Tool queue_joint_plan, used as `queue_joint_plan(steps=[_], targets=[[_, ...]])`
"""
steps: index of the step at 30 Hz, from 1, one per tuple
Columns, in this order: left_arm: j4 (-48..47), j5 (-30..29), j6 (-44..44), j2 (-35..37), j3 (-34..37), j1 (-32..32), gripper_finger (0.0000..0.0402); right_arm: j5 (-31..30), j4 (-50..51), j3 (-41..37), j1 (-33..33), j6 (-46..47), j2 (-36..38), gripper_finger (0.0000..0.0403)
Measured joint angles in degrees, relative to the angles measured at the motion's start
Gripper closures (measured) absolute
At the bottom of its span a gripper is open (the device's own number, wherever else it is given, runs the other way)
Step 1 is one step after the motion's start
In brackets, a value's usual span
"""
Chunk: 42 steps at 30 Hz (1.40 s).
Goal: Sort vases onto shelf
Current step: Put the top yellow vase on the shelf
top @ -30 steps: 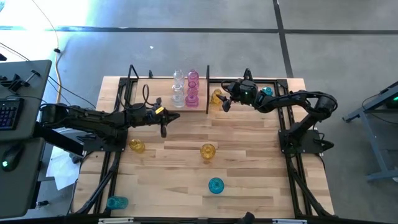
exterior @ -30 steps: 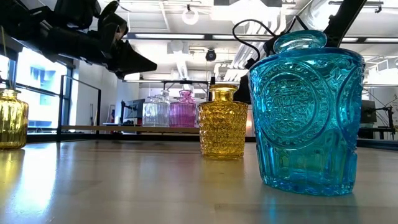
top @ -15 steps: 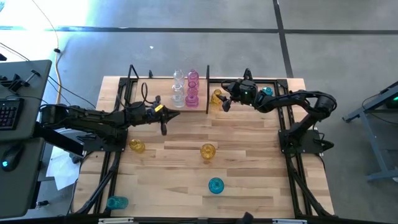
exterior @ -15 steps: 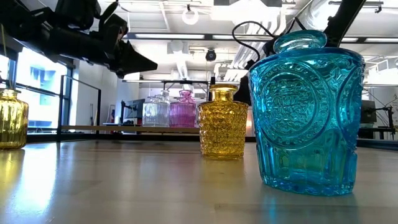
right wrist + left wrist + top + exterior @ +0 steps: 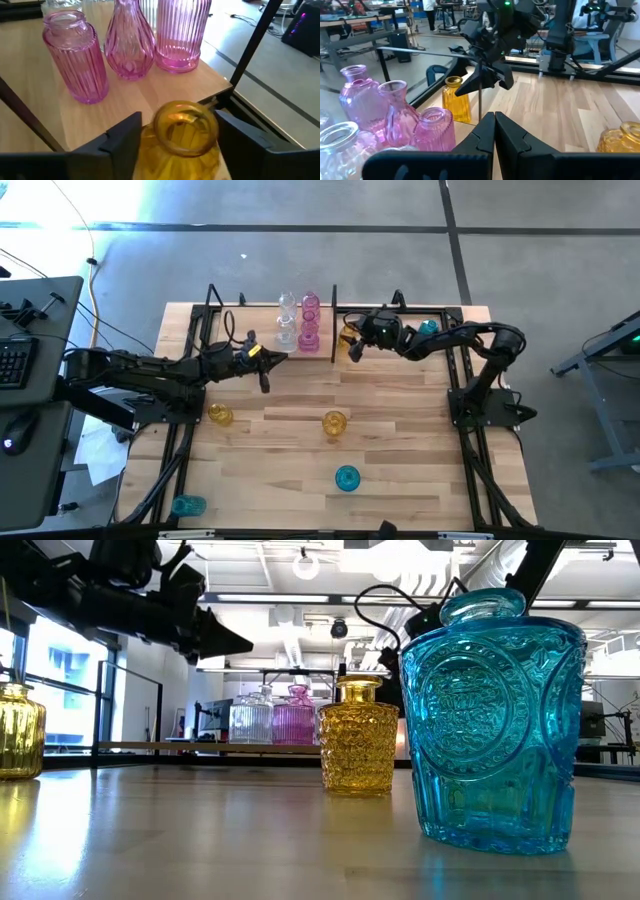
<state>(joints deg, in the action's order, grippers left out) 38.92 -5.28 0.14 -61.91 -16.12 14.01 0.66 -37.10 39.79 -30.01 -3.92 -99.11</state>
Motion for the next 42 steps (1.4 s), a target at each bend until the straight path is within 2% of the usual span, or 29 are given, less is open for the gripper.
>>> queue_joint_plan(steps=[6,7,17,23,27,31,36,39,42], targets=[[0.0,0.5,-1.2,0.0,0.0,0.7,0.0401,-2.0,-0.4,0.0,0.6,0.6,0.1,0.0279],[0.0,0.5,-0.9,0.0,0.0,0.7,0.0401,-2.0,-0.4,0.0,0.6,0.7,0.1,0.0284],[0.9,1.7,-0.5,0.0,0.0,0.7,0.0401,-2.3,2.4,-0.2,0.8,-1.0,2.2,0.0284],[0.8,3.2,-0.4,0.0,0.0,0.7,0.0401,-7.9,14.5,-0.2,4.2,-1.5,12.6,0.0284],[0.8,3.8,0.1,0.0,0.0,0.7,0.0401,-9.5,25.7,-0.2,8.5,4.1,21.1,0.0284],[0.8,1.3,-0.8,0.0,0.0,1.0,0.0401,-9.4,30.2,-0.2,15.1,10.0,26.1,0.0284],[0.8,0.7,-2.6,0.8,0.5,2.1,0.0401,-11.8,22.5,-0.2,23.0,12.5,24.5,0.0284],[0.6,0.7,-2.9,2.6,1.5,2.1,0.0401,-12.8,16.3,0.5,25.3,12.2,21.2,0.0284],[-0.1,0.7,-2.9,5.6,2.3,2.1,0.0402,-12.8,15.4,4.9,26.4,10.5,16.5,0.0284]])
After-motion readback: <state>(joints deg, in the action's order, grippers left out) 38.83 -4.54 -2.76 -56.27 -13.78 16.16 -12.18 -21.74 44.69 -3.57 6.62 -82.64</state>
